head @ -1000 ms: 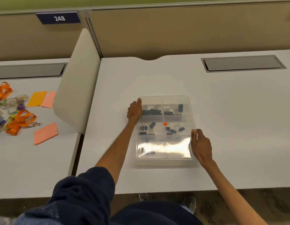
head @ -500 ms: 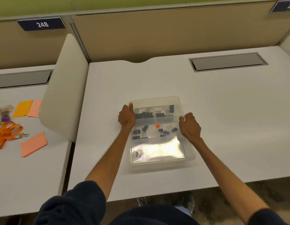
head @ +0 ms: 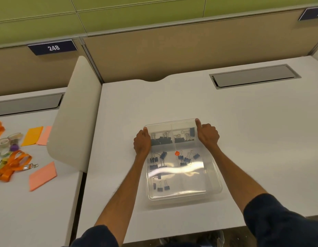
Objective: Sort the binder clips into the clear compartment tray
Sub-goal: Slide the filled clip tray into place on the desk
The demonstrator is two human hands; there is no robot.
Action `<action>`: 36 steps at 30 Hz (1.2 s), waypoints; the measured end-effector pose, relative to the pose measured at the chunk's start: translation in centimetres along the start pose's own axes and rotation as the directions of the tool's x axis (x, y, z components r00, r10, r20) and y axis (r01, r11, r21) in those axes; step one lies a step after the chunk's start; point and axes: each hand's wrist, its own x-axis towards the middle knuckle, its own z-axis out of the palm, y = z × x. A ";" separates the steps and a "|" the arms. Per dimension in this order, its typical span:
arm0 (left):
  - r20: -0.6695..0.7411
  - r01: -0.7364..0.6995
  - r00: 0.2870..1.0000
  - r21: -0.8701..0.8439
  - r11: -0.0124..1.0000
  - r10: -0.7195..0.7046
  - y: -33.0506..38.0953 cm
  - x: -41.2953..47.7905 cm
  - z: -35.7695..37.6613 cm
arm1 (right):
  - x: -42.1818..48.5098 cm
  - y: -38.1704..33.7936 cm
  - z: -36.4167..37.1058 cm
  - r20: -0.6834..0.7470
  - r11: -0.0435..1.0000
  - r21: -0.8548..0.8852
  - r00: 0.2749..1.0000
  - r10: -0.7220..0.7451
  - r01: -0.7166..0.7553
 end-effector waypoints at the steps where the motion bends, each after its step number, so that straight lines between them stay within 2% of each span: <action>1: 0.025 0.030 0.999 -0.039 0.999 -0.029 0.0 0.2 0.1 | 0.2 0.2 0.1 -0.001 1.000 0.006 1.000 0.001 -0.001; 6: 0.054 0.082 0.996 -0.127 0.988 -0.076 0.0 0.4 -0.1 | 0.9 0.3 0.2 0.032 1.000 0.014 0.999 0.013 -0.014; 12: 0.043 0.131 0.991 -0.076 0.989 -0.128 -0.1 0.6 -0.2 | 1.6 0.4 0.6 0.085 0.998 0.059 0.996 0.021 -0.026; 15: -0.036 0.120 0.992 0.015 0.993 -0.119 0.4 0.1 -0.2 | 1.6 0.6 0.7 0.021 0.999 0.035 1.000 0.002 -0.003; 17: -0.131 0.069 0.990 0.142 0.987 -0.050 0.7 -0.3 -0.1 | 1.3 0.5 0.6 -0.042 1.000 -0.014 0.999 -0.026 0.025; 20: -0.200 -0.125 0.962 0.284 0.950 0.187 1.0 -0.9 0.4 | 1.0 0.1 0.9 -0.094 0.986 -0.126 0.988 -0.121 0.108; 23: -0.117 -0.350 0.899 0.388 0.852 0.423 0.7 -1.1 0.9 | 0.7 -0.5 1.5 -0.178 0.934 -0.243 0.935 -0.307 0.260; 26: -0.002 -0.387 0.900 0.452 0.804 0.435 0.4 -1.5 1.2 | 0.3 -0.6 1.8 -0.130 0.833 -0.334 0.854 -0.503 0.440; 28: 0.059 -0.364 0.920 0.493 0.791 0.386 0.3 -2.1 1.8 | -0.8 -1.0 2.2 -0.076 0.831 -0.279 0.851 -0.519 0.482; 30: 0.061 -0.365 0.916 0.536 0.761 0.396 0.2 -2.6 2.3 | -2.1 -1.5 3.1 -0.048 0.859 -0.239 0.878 -0.477 0.454; 34: 0.167 -0.502 0.839 0.605 0.618 0.518 0.2 -2.4 2.6 | -2.7 -1.9 4.1 0.002 0.841 -0.304 0.884 -0.468 0.446; 36: 0.209 -0.528 0.827 0.609 0.592 0.522 0.8 -1.8 2.7 | -2.2 -1.9 4.1 0.005 0.834 -0.318 0.880 -0.475 0.452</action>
